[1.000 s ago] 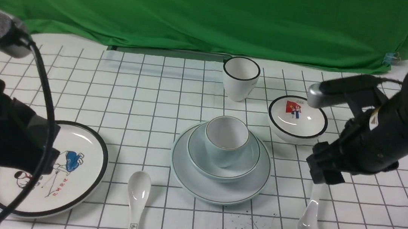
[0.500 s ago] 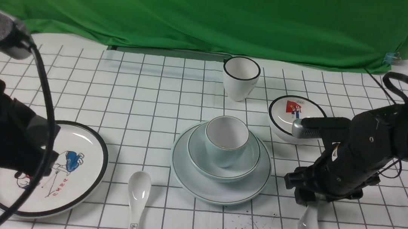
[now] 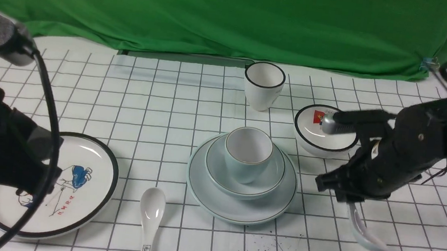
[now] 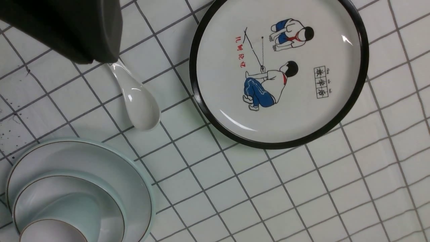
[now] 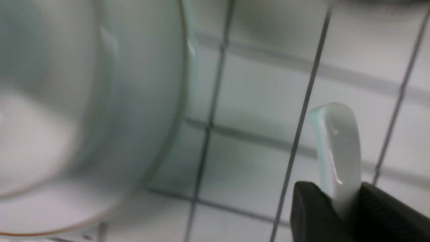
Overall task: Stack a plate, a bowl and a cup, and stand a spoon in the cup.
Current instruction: Use the right arm to grab a blue soup spoon, then use the right arm to put the blue soup spoon into the blue teacup in the middle
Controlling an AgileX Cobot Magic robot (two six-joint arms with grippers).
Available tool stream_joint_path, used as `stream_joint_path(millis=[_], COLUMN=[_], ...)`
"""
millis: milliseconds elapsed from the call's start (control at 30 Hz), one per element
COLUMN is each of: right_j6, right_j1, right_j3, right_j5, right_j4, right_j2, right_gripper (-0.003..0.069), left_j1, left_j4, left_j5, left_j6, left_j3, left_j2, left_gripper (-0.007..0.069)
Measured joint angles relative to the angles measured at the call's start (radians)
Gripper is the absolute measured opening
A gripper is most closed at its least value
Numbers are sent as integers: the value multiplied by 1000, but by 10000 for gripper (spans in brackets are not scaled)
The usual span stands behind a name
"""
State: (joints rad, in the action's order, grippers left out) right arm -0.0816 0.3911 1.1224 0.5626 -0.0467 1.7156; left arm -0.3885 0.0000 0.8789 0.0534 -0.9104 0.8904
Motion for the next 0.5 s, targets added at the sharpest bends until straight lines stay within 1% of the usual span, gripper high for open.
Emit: stream_joint_path(millis=[67, 167, 233, 300, 367, 433, 467, 500], right_j6=[25, 54, 55, 56, 58, 60, 60, 60], right_j1=[15, 67, 101, 125, 180, 205, 233, 245], right_j3=[17, 37, 37, 37, 37, 37, 37, 37], right_j5=[-40, -185, -272, -328, -445, -521, -608, -651], right_j4=[0, 0, 0, 0, 0, 0, 0, 0], right_j2=[-51, -159, -184, -191, -179, -165, -136, -120], right_gripper=[160, 160, 160, 160, 160, 160, 160, 160], left_j1=[0, 0, 0, 0, 0, 0, 0, 0], left_j4=[0, 0, 0, 0, 0, 0, 0, 0], left_j5=[4, 4, 0, -4, -20, -28, -37, -42], left_j6=[0, 0, 0, -1, -2, -3, -3, -3], left_j3=[0, 0, 0, 0, 0, 0, 0, 0], left_j2=[0, 0, 0, 0, 0, 0, 0, 0], left_gripper=[-36, -36, -36, -36, -36, -36, -36, -36])
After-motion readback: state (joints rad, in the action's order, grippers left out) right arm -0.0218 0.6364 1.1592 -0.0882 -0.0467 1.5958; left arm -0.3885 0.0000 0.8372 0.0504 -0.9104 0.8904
